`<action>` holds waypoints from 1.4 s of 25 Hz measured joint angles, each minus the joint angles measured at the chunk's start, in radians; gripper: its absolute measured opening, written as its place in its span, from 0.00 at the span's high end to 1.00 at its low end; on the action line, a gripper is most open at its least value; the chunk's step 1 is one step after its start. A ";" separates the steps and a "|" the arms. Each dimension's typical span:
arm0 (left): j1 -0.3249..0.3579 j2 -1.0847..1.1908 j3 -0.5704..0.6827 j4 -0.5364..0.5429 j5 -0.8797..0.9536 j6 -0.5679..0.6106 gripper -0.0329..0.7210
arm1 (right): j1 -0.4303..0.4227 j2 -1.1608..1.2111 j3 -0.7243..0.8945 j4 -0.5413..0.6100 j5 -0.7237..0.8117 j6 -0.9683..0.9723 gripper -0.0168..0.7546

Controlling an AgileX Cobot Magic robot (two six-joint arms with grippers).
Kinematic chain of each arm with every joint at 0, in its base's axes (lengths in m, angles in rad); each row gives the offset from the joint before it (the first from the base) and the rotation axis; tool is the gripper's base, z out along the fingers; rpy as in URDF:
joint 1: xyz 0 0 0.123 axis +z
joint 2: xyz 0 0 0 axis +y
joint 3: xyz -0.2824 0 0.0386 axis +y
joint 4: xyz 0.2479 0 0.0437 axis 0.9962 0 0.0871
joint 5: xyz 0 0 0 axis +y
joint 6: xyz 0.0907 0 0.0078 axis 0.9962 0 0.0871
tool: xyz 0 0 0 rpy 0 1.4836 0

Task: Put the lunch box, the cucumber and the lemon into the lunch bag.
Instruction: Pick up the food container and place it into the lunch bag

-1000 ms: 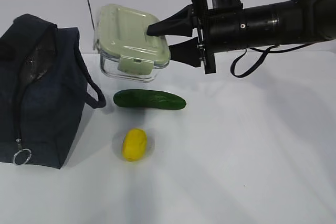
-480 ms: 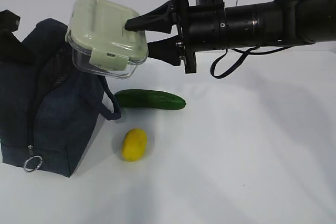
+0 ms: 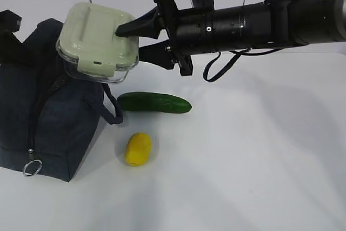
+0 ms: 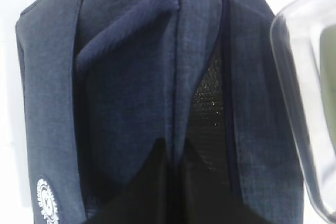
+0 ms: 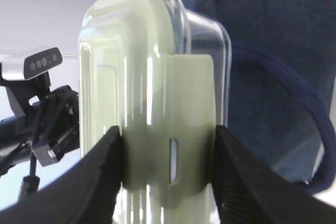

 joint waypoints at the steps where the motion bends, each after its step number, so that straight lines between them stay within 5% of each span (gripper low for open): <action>1: -0.006 0.000 0.000 0.000 -0.004 0.000 0.96 | 0.007 0.000 -0.016 0.000 -0.009 0.000 0.49; 35: -0.022 0.000 0.000 -0.137 0.007 -0.004 0.96 | 0.117 0.129 -0.120 -0.172 -0.205 0.000 0.49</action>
